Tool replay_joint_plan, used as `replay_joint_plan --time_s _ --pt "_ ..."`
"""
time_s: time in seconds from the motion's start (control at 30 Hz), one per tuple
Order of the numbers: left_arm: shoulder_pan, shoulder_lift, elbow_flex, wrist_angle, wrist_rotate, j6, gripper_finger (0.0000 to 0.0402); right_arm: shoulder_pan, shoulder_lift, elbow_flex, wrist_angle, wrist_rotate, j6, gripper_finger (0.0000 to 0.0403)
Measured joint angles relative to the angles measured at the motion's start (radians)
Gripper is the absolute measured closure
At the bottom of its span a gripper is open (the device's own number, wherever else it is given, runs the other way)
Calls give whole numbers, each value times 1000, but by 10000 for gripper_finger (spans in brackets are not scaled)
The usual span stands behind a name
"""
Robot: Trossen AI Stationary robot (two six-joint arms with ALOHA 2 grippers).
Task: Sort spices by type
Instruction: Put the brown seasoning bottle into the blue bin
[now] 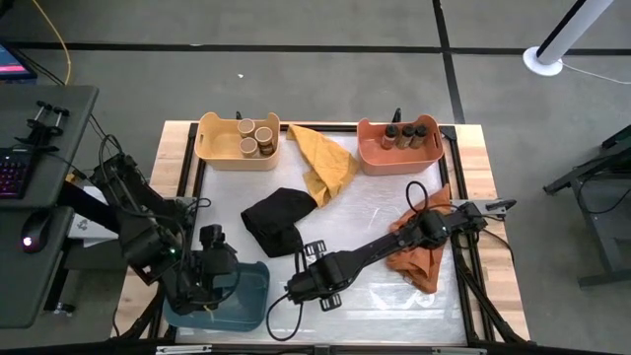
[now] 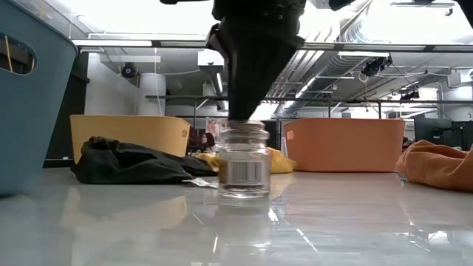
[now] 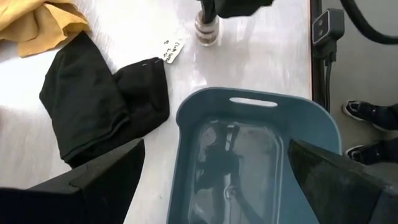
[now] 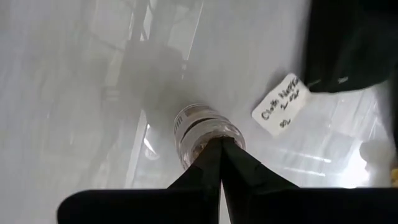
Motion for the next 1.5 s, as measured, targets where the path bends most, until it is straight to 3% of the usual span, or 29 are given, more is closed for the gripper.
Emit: replay_joint_plan --time_s 0.37,0.5,0.6,0.7,0.9,1.03,1.13,1.2,1.37,1.5 --pt "-13 0 0 -11 -7 0 21 -10 -176 -2 11 2 128 403" --pt "-13 0 0 -10 -25 0 21 -17 -207 -2 40 -63 246 391" --pt "-13 0 0 -10 -38 0 21 -19 -209 -2 38 -148 281 350" --pt "-13 0 0 -7 -41 -1 21 -16 -189 -7 27 -167 277 284" --pt "-13 0 0 -5 -64 -25 21 -11 -167 -69 23 -63 325 143" --pt "-13 0 0 4 -99 -26 21 -17 -164 -97 -45 -41 350 93" --pt "3 0 -16 94 -204 -13 21 -13 -176 -97 -142 -27 370 86" --pt "45 0 -33 188 -213 28 21 8 -199 -97 -212 7 373 85" --pt "212 38 -75 468 -117 219 21 72 -326 -117 -288 93 446 84" --pt "335 112 -90 703 4 401 21 112 -500 -187 -294 108 675 84"
